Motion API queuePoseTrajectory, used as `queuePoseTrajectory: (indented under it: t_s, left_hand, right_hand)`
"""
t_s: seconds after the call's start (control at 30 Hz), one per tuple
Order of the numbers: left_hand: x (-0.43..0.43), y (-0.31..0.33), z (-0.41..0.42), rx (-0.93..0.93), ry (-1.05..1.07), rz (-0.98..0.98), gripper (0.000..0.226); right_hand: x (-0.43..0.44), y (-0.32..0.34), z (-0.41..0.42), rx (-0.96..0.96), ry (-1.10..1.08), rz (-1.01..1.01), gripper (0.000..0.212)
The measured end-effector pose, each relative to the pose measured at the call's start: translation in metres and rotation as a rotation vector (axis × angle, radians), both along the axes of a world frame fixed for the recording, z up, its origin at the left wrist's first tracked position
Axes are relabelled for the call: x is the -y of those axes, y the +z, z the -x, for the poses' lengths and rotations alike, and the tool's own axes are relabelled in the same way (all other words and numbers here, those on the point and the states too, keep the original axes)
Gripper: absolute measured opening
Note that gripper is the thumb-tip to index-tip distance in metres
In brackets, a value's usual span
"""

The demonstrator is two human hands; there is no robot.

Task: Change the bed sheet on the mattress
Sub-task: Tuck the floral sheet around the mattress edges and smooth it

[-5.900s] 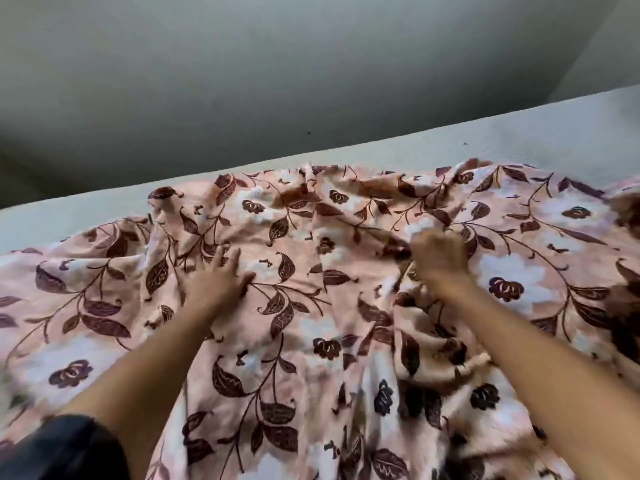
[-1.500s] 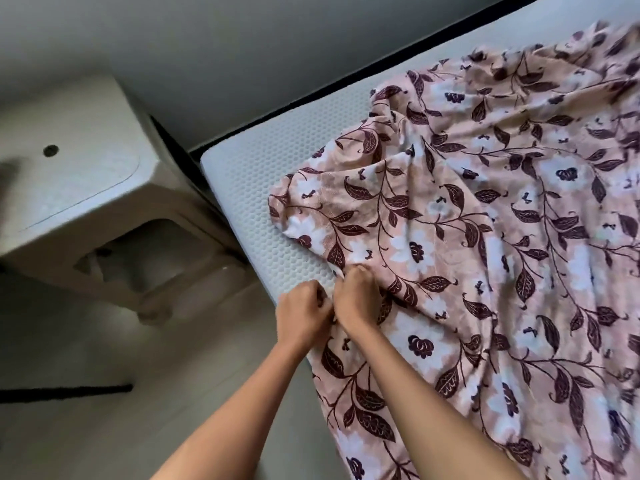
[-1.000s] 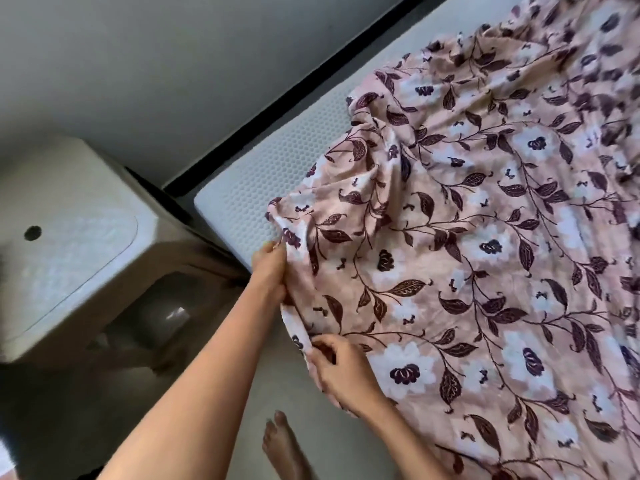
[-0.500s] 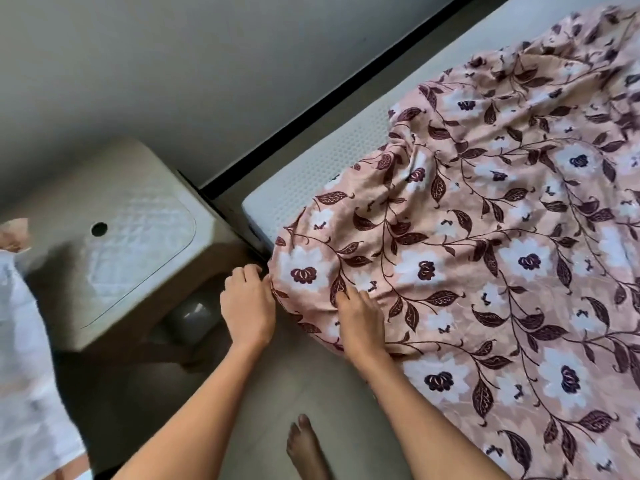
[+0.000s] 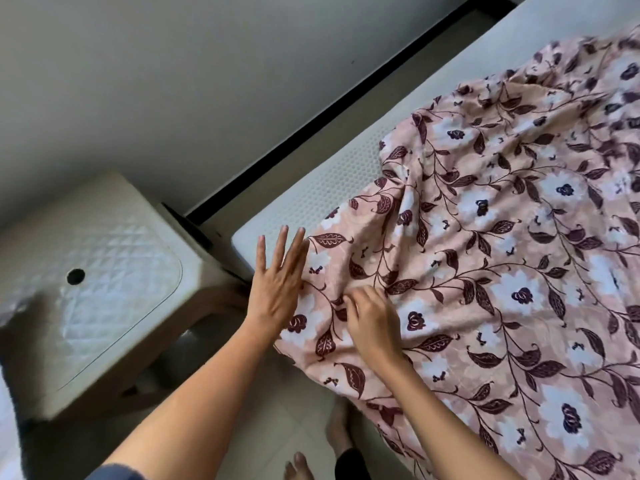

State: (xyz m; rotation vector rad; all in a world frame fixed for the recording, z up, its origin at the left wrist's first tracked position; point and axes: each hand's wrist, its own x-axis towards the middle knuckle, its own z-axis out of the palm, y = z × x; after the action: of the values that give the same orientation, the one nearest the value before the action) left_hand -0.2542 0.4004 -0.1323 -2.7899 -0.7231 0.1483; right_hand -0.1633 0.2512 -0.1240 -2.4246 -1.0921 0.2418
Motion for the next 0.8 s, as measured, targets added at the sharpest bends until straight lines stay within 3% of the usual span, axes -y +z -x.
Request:
queuePoseTrajectory:
  t_s: [0.1, 0.23, 0.3, 0.33, 0.4, 0.5, 0.57, 0.63, 0.67, 0.73, 0.8]
  left_hand:
    - [-0.019, 0.0, -0.034, -0.029, 0.034, 0.064, 0.054]
    - [-0.04, -0.004, -0.081, -0.149, 0.065, 0.318, 0.062]
    - [-0.042, -0.007, -0.094, -0.132, 0.078, 0.505, 0.058]
    - [-0.042, -0.007, -0.095, -0.033, 0.048, 0.575, 0.043]
    - [-0.047, 0.0, -0.091, 0.171, 0.018, 0.558, 0.01]
    - [-0.062, 0.013, -0.078, 0.359, 0.247, 0.439, 0.016]
    - [-0.065, 0.019, -0.07, 0.538, 0.541, 0.509, 0.019]
    - [-0.068, 0.027, -0.072, 0.732, 0.794, 0.715, 0.024]
    - [-0.071, 0.028, -0.075, 0.787, 0.823, 0.78, 0.025]
    - [-0.083, 0.026, -0.086, 0.761, 0.773, 0.804, 0.023]
    - [-0.098, 0.018, -0.101, 0.629, 0.663, 0.763, 0.022]
  right_hand:
    - [-0.045, 0.004, -0.054, 0.073, -0.039, 0.022, 0.019]
    - [-0.101, 0.011, -0.117, 0.189, 0.271, 0.366, 0.067]
    - [-0.123, 0.015, -0.136, 0.23, 0.427, 0.597, 0.058]
    - [-0.13, 0.016, -0.142, 0.264, 0.471, 0.635, 0.045]
    - [-0.139, 0.021, -0.147, 0.382, 0.48, 0.478, 0.025]
    - [-0.151, 0.025, -0.14, 0.485, 0.448, -0.011, 0.013]
    - [-0.151, 0.024, -0.127, 0.5, 0.502, -0.21, 0.019]
    - [-0.139, 0.015, -0.122, 0.449, 0.545, -0.187, 0.015]
    - [-0.131, 0.01, -0.124, 0.39, 0.57, -0.078, 0.01]
    - [-0.113, 0.002, -0.132, 0.259, 0.639, 0.178, 0.021]
    - [-0.102, 0.0, -0.137, 0.213, 0.65, 0.258, 0.028]
